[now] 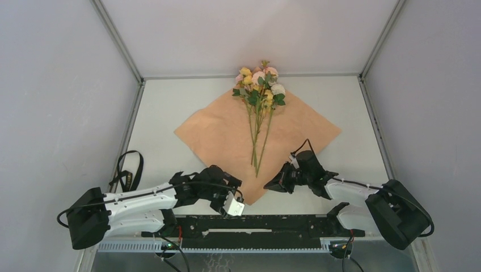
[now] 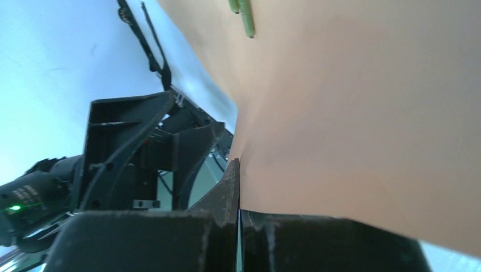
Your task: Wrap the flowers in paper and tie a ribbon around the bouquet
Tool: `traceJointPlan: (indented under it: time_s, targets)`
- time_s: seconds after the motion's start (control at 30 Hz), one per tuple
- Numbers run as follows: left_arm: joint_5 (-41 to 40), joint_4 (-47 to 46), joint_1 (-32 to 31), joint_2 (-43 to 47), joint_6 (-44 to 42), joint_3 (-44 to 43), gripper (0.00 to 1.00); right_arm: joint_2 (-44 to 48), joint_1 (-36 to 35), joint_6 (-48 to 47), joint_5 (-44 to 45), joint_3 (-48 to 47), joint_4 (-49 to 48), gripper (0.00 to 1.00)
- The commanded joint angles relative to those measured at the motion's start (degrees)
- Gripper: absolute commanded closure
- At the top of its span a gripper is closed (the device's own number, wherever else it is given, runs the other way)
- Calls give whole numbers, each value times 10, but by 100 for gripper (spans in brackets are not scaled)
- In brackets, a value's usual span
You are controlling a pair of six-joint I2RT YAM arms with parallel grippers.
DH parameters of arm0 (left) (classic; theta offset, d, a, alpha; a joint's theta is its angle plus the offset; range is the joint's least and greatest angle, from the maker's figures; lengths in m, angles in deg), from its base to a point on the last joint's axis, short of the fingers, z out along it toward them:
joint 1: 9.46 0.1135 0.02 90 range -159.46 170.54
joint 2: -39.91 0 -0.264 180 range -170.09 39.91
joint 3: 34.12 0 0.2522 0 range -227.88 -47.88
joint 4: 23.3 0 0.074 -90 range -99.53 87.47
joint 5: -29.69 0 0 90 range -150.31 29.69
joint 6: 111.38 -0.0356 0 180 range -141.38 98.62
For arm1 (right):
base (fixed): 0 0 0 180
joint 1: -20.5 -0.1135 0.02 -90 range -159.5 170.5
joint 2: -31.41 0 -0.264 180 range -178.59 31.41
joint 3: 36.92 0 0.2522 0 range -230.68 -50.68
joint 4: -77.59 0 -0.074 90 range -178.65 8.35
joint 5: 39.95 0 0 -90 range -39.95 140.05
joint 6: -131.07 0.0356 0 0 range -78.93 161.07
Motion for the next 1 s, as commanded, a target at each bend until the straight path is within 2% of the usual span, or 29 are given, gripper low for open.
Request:
traceJointPlan:
  time_s: [0.0,0.27,0.37,0.4,0.57,0.63,0.67,0.7,0.77,0.83,0.9,0.97]
  targets:
    - [29,-64,-14,-10,18,1,4,7,26,40,-46,-19,-60,100]
    - [26,-188,-33,-71,140,-12,0,14,60,62,-64,-24,-75,100]
    - [7,-217,-35,-70,157,-6,4,10,69,60,-70,-26,-75,100]
    - [-10,-231,-35,-68,167,-5,8,8,72,57,-74,-27,-72,100]
    - [-90,-278,-35,-83,199,-17,65,12,75,43,-75,-30,-51,100]
    - [-95,-259,-35,-103,206,-39,83,20,75,29,-72,-36,-28,100]
    - [-94,-240,-34,-112,211,-52,92,25,75,19,-70,-40,-12,98]
    - [-93,-222,-35,-119,217,-59,99,31,76,4,-68,-48,10,92]
    - [-93,-188,-35,-123,224,-82,100,48,77,-52,-54,-79,103,75]
    - [-88,-166,-35,-116,224,-94,100,79,74,-136,18,-134,246,61]
    - [-81,-142,-35,-108,215,-106,100,118,64,-220,122,-204,385,55]
    - [-76,-101,-35,-112,208,-127,100,153,52,-272,214,-270,480,51]
